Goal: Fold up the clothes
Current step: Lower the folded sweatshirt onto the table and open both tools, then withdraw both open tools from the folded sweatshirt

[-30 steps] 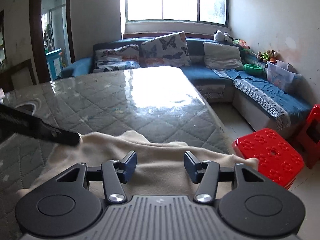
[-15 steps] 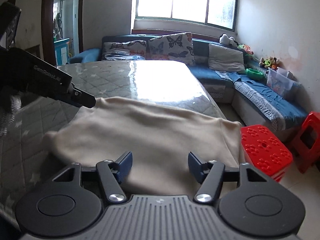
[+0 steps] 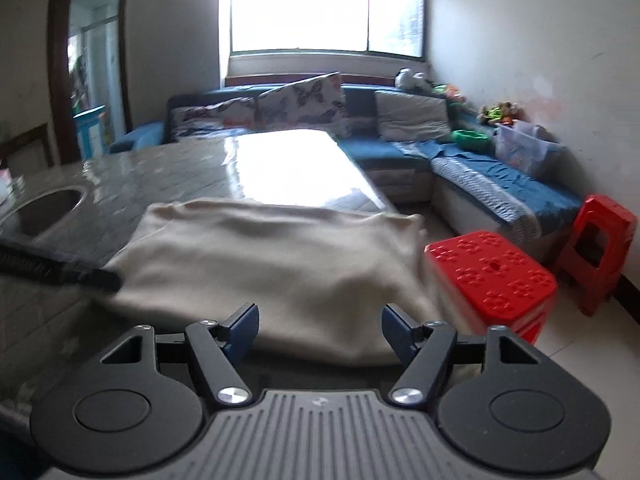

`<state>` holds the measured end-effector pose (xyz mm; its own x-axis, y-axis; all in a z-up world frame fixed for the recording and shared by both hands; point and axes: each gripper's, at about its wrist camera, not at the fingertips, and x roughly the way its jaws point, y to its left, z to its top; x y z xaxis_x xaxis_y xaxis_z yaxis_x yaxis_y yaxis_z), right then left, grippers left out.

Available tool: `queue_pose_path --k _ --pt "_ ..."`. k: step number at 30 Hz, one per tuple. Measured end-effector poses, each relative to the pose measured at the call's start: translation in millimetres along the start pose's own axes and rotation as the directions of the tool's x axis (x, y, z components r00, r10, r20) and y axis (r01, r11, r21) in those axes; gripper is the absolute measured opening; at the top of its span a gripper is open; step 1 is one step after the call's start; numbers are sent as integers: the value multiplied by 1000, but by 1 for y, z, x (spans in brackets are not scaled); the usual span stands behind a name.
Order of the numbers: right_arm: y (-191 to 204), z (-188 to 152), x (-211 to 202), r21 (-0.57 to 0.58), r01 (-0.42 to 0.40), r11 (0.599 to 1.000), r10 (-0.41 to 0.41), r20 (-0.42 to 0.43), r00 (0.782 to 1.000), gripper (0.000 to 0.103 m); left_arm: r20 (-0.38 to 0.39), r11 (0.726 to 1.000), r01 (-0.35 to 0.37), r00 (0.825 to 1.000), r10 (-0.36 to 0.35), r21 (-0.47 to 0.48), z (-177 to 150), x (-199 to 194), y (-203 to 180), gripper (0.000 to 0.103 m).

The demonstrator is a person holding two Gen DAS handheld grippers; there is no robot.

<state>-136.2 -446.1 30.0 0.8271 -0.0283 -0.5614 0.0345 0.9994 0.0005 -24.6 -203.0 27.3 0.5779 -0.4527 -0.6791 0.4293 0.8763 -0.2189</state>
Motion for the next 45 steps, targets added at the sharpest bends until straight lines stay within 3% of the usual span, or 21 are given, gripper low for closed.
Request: queue_pose_path --k 4,7,10,20,29,32,45 --pt "-15 -1 13 32 38 999 -37 -27 999 71 1 1000 -2 1000 2 -18 -3 -1 4 41" --pt "-25 -7 16 84 15 996 -12 -39 999 71 -4 1000 -7 1000 7 -28 -1 -3 5 42" --pt "-21 -4 9 77 10 997 -9 -21 1000 83 -10 999 -21 1000 21 -32 0 -3 4 47" --pt "-6 -1 -2 78 17 997 -17 1 1000 103 -4 998 -56 998 56 -13 -3 -9 3 72" --pt "3 -3 -11 83 57 995 -57 2 998 103 20 998 -68 998 67 12 -8 -20 0 98" --pt "8 -4 -12 79 67 995 -67 1 998 103 29 997 -69 997 69 23 -10 -24 -2 102" --pt "21 -10 -18 72 105 992 -105 -12 994 103 38 997 -71 997 70 19 -16 -33 1 103"
